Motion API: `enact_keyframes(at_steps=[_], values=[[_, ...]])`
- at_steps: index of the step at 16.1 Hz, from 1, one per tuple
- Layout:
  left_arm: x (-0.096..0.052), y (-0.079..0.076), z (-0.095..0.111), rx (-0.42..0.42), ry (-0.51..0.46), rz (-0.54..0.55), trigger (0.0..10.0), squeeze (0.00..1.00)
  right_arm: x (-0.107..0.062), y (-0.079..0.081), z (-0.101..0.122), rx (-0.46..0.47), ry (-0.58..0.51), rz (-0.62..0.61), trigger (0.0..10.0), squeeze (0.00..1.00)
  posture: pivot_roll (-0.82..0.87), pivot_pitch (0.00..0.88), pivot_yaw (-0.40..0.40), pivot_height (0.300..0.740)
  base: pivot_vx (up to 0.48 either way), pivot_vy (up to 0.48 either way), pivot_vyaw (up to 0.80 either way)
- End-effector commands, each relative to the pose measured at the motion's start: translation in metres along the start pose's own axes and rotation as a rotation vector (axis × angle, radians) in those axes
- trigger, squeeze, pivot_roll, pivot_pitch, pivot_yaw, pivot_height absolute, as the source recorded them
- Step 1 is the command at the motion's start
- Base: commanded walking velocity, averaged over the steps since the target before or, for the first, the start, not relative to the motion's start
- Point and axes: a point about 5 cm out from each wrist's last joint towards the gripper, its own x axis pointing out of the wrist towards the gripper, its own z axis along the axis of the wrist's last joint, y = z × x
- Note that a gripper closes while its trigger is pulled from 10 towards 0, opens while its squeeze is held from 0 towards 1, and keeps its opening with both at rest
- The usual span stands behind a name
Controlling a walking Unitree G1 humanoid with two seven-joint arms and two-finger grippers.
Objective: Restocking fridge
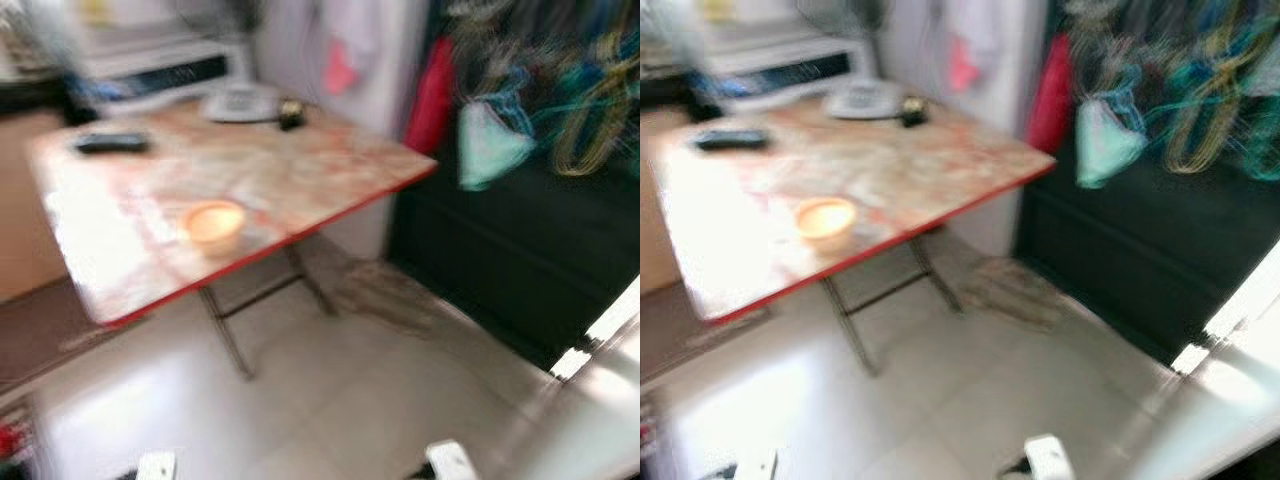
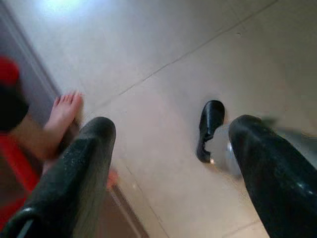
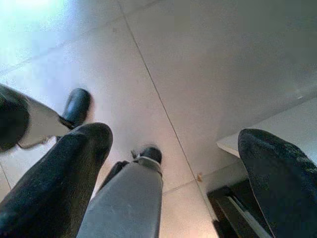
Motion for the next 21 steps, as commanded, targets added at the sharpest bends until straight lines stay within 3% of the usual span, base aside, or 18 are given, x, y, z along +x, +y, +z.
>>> enact_keyframes(at_steps=[1,5,7,11,12,13,14,16,18,21], values=[[-0.001,0.006,-0.001,-0.01,0.001,0.02,10.0,0.0,0.002,0.008,0.006,-0.003,-0.015,0.022,10.0,0.0,0.01,0.0,-0.037,0.74,0.0,0.0,0.8],[-0.001,0.006,0.0,-0.033,-0.016,0.037,10.0,0.0,0.002,0.007,0.006,-0.008,-0.013,0.025,10.0,0.0,0.02,0.0,-0.044,0.74,0.0,0.0,0.8],[-0.001,0.006,0.001,-0.053,-0.04,0.051,10.0,0.0,0.002,0.007,0.005,0.033,-0.018,0.026,10.0,0.0,0.02,0.0,-0.044,0.74,0.0,0.0,0.0],[-0.003,0.008,0.008,-0.122,-0.158,0.116,10.0,0.0,0.002,0.007,0.005,0.02,-0.015,0.037,10.0,0.0,0.03,0.0,-0.047,0.74,0.0,0.0,0.0],[-0.004,0.007,0.021,-0.091,-0.254,0.148,10.0,0.0,0.002,0.006,0.005,0.014,-0.015,0.034,10.0,0.0,0.04,0.0,-0.049,0.74,0.0,0.0,0.0],[-0.007,0.018,0.053,-0.063,-0.409,0.19,10.0,0.0,0.002,0.006,0.005,0.01,-0.015,0.033,10.0,0.0,0.04,0.0,-0.049,0.74,0.0,0.0,0.0],[-0.012,0.018,0.075,-0.065,-0.525,0.214,10.0,0.0,0.002,0.006,0.005,0.009,-0.015,0.033,10.0,0.0,0.04,0.0,-0.049,0.74,0.0,0.0,0.0],[-0.024,0.021,0.106,0.005,-0.714,0.243,10.0,0.0,0.002,0.006,0.005,0.009,-0.014,0.031,10.0,0.0,0.05,0.0,-0.045,0.74,0.0,0.0,0.0],[-0.044,0.007,0.139,0.154,-0.937,0.214,10.0,0.0,0.002,0.006,0.005,0.007,-0.016,0.021,10.0,0.0,0.05,0.0,-0.04,0.74,0.0,0.0,0.0],[-0.07,-0.028,0.164,0.221,-1.114,0.082,10.0,0.0,0.002,0.005,0.005,0.019,-0.022,0.011,10.0,0.0,0.05,0.0,-0.036,0.74,0.0,0.0,0.0]])
